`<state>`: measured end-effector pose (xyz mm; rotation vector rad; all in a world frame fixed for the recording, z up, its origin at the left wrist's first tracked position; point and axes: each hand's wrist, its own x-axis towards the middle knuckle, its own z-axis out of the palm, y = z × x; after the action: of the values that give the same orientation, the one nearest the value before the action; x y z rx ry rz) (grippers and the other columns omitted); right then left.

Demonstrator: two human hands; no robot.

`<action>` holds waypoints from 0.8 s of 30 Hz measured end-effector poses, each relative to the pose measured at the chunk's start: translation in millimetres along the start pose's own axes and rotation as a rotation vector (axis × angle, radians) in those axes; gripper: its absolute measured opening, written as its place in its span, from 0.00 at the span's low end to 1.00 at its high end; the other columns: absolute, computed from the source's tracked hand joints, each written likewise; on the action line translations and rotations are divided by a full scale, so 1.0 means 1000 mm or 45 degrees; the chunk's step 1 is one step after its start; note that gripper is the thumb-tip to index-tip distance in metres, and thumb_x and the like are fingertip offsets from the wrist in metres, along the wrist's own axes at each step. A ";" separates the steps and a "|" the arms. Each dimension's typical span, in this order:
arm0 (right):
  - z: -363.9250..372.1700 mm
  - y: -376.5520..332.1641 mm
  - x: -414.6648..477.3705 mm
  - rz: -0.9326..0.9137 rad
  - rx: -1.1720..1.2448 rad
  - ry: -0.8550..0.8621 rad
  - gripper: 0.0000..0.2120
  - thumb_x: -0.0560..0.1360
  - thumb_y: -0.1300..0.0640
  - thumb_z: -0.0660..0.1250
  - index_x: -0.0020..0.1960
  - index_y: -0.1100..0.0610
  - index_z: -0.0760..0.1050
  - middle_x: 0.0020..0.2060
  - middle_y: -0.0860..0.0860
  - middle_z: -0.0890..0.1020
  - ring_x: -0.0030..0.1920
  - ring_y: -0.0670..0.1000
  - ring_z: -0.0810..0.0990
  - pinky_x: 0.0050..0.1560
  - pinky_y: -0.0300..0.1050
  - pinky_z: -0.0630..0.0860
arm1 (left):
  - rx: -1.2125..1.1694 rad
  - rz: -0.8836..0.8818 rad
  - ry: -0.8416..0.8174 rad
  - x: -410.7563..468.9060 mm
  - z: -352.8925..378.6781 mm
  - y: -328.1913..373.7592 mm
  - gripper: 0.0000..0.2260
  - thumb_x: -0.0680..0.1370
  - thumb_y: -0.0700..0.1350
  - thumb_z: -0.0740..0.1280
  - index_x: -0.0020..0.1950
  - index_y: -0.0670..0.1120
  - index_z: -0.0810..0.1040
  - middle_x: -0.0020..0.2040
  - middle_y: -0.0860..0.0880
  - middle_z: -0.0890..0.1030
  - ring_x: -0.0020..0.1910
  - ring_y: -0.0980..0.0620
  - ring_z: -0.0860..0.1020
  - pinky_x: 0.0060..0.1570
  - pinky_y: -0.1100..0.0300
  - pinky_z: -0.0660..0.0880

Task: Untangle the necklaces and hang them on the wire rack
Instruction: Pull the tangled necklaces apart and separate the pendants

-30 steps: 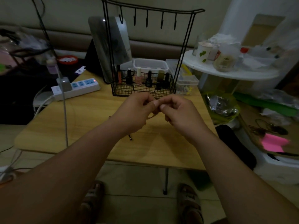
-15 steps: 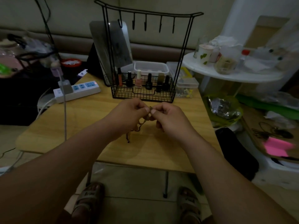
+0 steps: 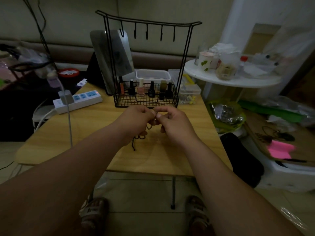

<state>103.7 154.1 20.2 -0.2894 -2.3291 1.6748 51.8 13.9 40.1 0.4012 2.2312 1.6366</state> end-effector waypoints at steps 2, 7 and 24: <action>0.000 -0.003 0.000 0.002 0.001 0.001 0.07 0.83 0.57 0.67 0.54 0.45 0.80 0.43 0.51 0.87 0.32 0.44 0.79 0.33 0.38 0.74 | 0.008 0.008 -0.002 0.000 -0.002 0.002 0.09 0.85 0.47 0.66 0.47 0.46 0.81 0.47 0.45 0.85 0.31 0.55 0.72 0.34 0.58 0.72; -0.003 -0.003 0.003 0.024 -0.049 -0.011 0.02 0.81 0.57 0.70 0.53 0.52 0.79 0.43 0.49 0.87 0.34 0.45 0.82 0.35 0.42 0.74 | 0.005 0.047 0.015 0.005 -0.006 -0.006 0.07 0.85 0.46 0.66 0.50 0.46 0.80 0.48 0.45 0.84 0.30 0.55 0.73 0.33 0.58 0.73; -0.031 -0.003 0.015 0.274 0.592 -0.117 0.03 0.80 0.64 0.67 0.53 0.60 0.78 0.37 0.54 0.83 0.35 0.48 0.79 0.34 0.40 0.75 | -0.119 0.228 -0.133 0.020 0.008 -0.013 0.07 0.80 0.46 0.73 0.57 0.49 0.78 0.44 0.49 0.82 0.30 0.63 0.75 0.38 0.56 0.78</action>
<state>99.2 185.7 33.4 -0.3824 -1.9397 2.3120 36.7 25.1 23.5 0.6630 2.0848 1.7576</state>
